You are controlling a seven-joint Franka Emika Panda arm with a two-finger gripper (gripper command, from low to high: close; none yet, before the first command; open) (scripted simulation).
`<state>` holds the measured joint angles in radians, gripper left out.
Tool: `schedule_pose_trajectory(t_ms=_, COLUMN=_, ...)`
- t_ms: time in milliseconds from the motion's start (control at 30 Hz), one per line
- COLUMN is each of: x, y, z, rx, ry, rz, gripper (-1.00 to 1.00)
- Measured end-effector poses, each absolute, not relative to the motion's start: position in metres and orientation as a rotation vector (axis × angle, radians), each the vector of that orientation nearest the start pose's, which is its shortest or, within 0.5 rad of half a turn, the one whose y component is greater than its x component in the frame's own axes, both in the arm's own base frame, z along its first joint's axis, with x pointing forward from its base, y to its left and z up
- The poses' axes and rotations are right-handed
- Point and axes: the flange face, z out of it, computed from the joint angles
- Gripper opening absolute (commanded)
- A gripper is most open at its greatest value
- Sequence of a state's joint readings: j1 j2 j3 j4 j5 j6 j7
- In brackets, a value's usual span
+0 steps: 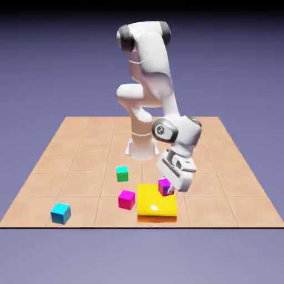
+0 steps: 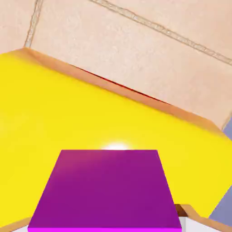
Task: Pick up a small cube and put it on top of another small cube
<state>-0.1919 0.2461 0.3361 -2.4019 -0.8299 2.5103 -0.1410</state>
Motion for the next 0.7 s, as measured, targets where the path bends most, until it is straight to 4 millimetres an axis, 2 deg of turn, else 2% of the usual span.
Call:
schedule_pose_trajectory(t_ms=167, x=0.528, y=-0.012, z=0.214, rx=-3.259, ry=-1.168, rz=0.275, gripper=-1.00)
schedule_pose_trajectory(t_ms=333, x=0.558, y=-0.113, z=0.223, rx=-3.346, ry=-0.693, rz=0.367, gripper=-1.00)
schedule_pose_trajectory(t_ms=500, x=0.568, y=-0.213, z=0.239, rx=-3.366, ry=-0.253, rz=0.416, gripper=-1.00)
schedule_pose_trajectory(t_ms=567, x=0.544, y=-0.268, z=0.237, rx=-3.379, ry=-0.060, rz=0.464, gripper=-1.00)
schedule_pose_trajectory(t_ms=633, x=0.542, y=-0.271, z=0.238, rx=-3.384, ry=-0.052, rz=0.459, gripper=-1.00)
schedule_pose_trajectory(t_ms=700, x=0.536, y=-0.280, z=0.197, rx=-3.384, ry=-0.053, rz=0.459, gripper=-1.00)
